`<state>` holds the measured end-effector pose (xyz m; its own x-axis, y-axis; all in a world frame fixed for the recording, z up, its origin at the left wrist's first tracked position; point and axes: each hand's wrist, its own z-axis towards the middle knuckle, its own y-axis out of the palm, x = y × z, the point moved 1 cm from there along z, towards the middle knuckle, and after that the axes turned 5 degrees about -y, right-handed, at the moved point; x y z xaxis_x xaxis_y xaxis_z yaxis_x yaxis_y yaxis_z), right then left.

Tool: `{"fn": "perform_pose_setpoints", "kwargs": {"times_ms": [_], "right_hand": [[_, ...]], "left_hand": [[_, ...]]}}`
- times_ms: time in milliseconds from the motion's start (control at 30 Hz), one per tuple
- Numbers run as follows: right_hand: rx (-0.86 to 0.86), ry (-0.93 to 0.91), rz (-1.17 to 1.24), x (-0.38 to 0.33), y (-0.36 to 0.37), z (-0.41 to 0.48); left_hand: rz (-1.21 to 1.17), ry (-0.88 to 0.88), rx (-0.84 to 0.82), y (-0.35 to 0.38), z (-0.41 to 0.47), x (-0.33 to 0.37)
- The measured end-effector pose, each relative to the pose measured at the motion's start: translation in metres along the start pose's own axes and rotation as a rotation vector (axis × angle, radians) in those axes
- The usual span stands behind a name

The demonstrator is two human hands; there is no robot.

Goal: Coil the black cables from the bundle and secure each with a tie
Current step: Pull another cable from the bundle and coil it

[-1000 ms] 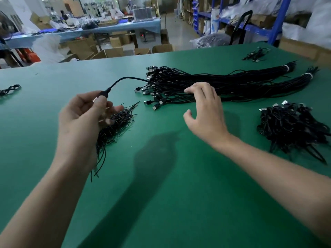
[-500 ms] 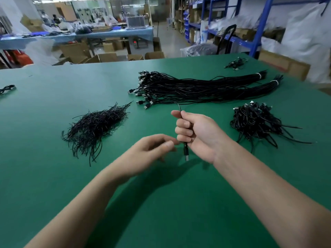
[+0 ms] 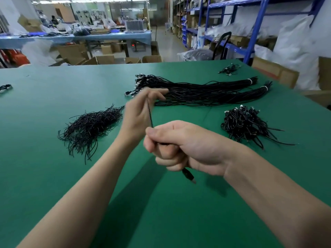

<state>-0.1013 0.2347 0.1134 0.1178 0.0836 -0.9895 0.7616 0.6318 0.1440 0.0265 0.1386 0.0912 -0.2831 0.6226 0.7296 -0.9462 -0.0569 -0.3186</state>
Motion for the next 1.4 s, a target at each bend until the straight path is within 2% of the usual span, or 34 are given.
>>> {"fn": "perform_pose_setpoints", "kwargs": {"times_ms": [67,133,200,333,533,600,667,767,833,933,1000,1033,1167,1400], "right_hand": [[0.048,0.019,-0.008,0.0,-0.014,-0.008],[0.08,0.037,0.024,0.005,-0.024,-0.014],[0.082,0.051,0.086,0.011,-0.029,-0.016],[0.114,0.036,0.227,0.021,-0.031,-0.015],[0.261,-0.189,0.403,0.012,-0.048,-0.011],[0.356,-0.259,0.393,0.009,-0.055,-0.008],[0.495,-0.331,0.31,0.007,-0.063,-0.003],[0.716,-0.407,0.036,0.009,-0.071,0.001],[0.794,-0.423,-0.147,0.015,-0.069,0.004],[0.824,-0.428,-0.485,0.027,-0.06,0.008],[0.793,-0.391,-0.734,0.033,-0.056,0.007],[0.732,-0.361,-0.765,0.035,-0.057,0.007],[0.416,-0.275,-0.487,0.04,-0.056,0.002],[0.107,-0.183,0.072,0.041,-0.055,-0.01]], "left_hand": [[0.025,0.043,0.093,-0.013,0.01,-0.001],[0.114,0.103,0.09,-0.02,0.015,-0.007],[0.221,0.097,0.013,-0.013,0.011,-0.017],[0.374,-0.039,-0.162,0.006,-0.014,-0.04],[0.501,-0.034,-0.487,0.028,-0.05,-0.039],[0.466,-0.011,-0.522,0.032,-0.054,-0.031],[0.404,0.016,-0.504,0.033,-0.055,-0.022],[0.427,0.012,-0.522,0.029,-0.053,-0.008],[0.506,0.082,-0.544,0.024,-0.052,0.004],[0.571,0.254,-0.498,0.013,-0.047,0.028],[0.543,0.324,-0.457,0.004,-0.039,0.038],[0.513,0.332,-0.433,-0.001,-0.034,0.04],[0.275,0.183,-0.364,-0.019,-0.018,0.035],[-0.309,-0.165,-0.33,-0.002,-0.025,-0.005]]}}
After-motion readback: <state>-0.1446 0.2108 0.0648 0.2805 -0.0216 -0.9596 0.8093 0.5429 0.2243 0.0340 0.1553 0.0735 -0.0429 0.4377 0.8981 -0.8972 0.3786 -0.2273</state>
